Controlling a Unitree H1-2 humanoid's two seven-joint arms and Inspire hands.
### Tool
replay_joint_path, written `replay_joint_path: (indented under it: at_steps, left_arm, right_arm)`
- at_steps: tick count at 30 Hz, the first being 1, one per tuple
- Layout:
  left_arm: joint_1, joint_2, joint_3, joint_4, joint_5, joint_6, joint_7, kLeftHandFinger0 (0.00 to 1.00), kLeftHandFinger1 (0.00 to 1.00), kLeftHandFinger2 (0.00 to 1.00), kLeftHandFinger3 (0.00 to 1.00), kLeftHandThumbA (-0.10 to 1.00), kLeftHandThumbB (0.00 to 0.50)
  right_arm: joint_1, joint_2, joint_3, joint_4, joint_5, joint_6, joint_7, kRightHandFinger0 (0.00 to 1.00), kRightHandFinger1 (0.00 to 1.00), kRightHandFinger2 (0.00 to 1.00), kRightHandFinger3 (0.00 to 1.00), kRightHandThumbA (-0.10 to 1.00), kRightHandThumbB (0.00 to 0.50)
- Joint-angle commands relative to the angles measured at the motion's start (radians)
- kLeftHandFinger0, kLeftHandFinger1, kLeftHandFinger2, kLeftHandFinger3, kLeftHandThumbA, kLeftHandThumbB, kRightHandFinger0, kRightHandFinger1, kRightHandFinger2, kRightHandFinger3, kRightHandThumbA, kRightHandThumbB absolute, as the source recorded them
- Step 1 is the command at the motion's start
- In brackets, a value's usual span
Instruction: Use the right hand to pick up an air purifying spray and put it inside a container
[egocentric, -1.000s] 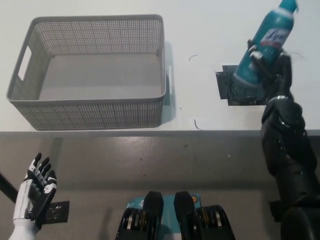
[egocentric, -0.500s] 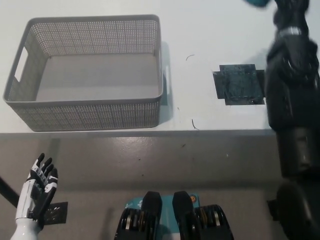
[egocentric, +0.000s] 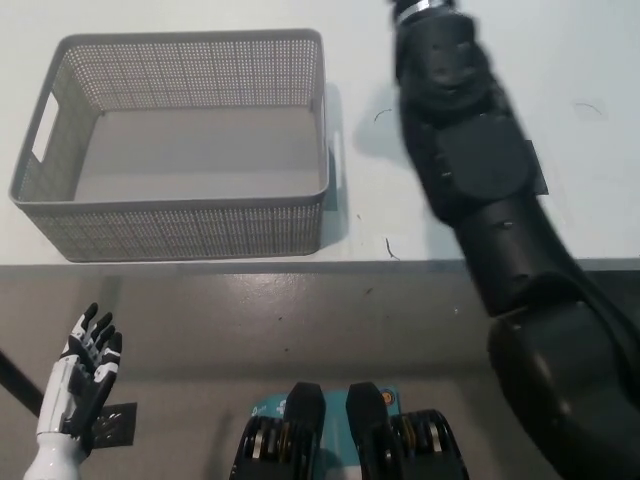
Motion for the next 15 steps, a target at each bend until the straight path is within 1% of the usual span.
replay_joint_path:
  at_steps: [1,2,3,5,6,7,9,10,11,12,13,14,15]
  left_arm:
    - [-0.006,0.03,-0.01,-0.033,0.04,-0.019,-0.002,1.0,1.0,1.0,1.0,0.67,0.015]
    - [-0.006,0.03,-0.013,-0.037,0.043,-0.014,-0.004,1.0,1.0,1.0,1.0,0.7,0.014]
    - [-0.005,0.028,-0.012,-0.04,0.04,-0.01,-0.004,1.0,1.0,1.0,1.0,0.7,0.014]
    - [-0.003,0.02,-0.011,-0.042,0.034,-0.004,-0.002,1.0,1.0,1.0,1.0,0.66,0.003]
    - [-0.007,0.013,-0.011,-0.039,0.031,-0.005,0.001,1.0,1.0,1.0,1.0,0.64,0.0]
    - [-0.006,0.011,-0.011,-0.039,0.031,-0.004,0.002,1.0,1.0,1.0,1.0,0.63,0.0]
    - [-0.002,0.004,-0.012,-0.042,0.042,0.0,0.014,1.0,1.0,1.0,1.0,0.64,0.0]
    - [-0.002,0.003,-0.012,-0.04,0.042,0.0,0.015,1.0,1.0,1.0,1.0,0.61,0.0]
    - [-0.003,0.002,-0.01,-0.038,0.04,-0.001,0.014,1.0,1.0,1.0,1.0,0.6,0.0]
    - [-0.001,0.003,-0.01,-0.036,0.039,-0.004,0.013,1.0,1.0,1.0,1.0,0.59,0.0]
    - [0.002,0.002,-0.009,-0.04,0.039,-0.004,0.013,1.0,1.0,1.0,1.0,0.58,0.0]
    - [0.004,0.001,-0.009,-0.049,0.043,-0.003,0.014,1.0,1.0,1.0,1.0,0.58,0.0]
    - [0.003,0.003,-0.009,-0.051,0.046,-0.005,0.014,1.0,1.0,1.0,1.0,0.59,0.0]
  right_arm:
    - [-0.094,0.052,0.039,0.097,-0.044,-0.097,0.002,0.14,0.19,0.32,0.37,-0.1,0.421]
    - [-0.094,0.058,0.049,0.121,-0.054,-0.117,-0.004,0.13,0.18,0.3,0.37,-0.1,0.428]
    - [-0.091,0.068,0.069,0.158,-0.073,-0.128,-0.006,0.15,0.21,0.31,0.37,-0.09,0.419]
    - [-0.083,0.078,0.083,0.188,-0.081,-0.151,-0.012,0.17,0.23,0.32,0.38,-0.1,0.423]
    - [-0.075,0.095,0.098,0.233,-0.092,-0.187,-0.021,0.14,0.2,0.32,0.39,-0.1,0.43]
    - [-0.072,0.099,0.102,0.245,-0.094,-0.197,-0.024,0.14,0.2,0.32,0.39,-0.1,0.431]
    - [-0.059,0.113,0.105,0.286,-0.088,-0.225,-0.018,0.16,0.22,0.34,0.42,-0.1,0.422]
    - [-0.053,0.123,0.104,0.311,-0.087,-0.234,-0.018,0.16,0.23,0.35,0.43,-0.1,0.423]
    - [-0.051,0.13,0.098,0.329,-0.079,-0.245,-0.017,0.15,0.23,0.35,0.43,-0.1,0.423]
    - [-0.047,0.133,0.096,0.334,-0.076,-0.245,-0.01,0.22,0.3,0.43,0.48,-0.06,0.417]
    - [-0.048,0.136,0.092,0.339,-0.067,-0.227,0.01,0.45,0.57,0.67,0.72,0.11,0.436]
    - [-0.054,0.138,0.088,0.348,-0.056,-0.183,0.047,0.82,1.0,1.0,1.0,0.32,0.489]
    - [-0.06,0.137,0.09,0.352,-0.055,-0.16,0.061,0.97,1.0,1.0,1.0,0.37,0.498]
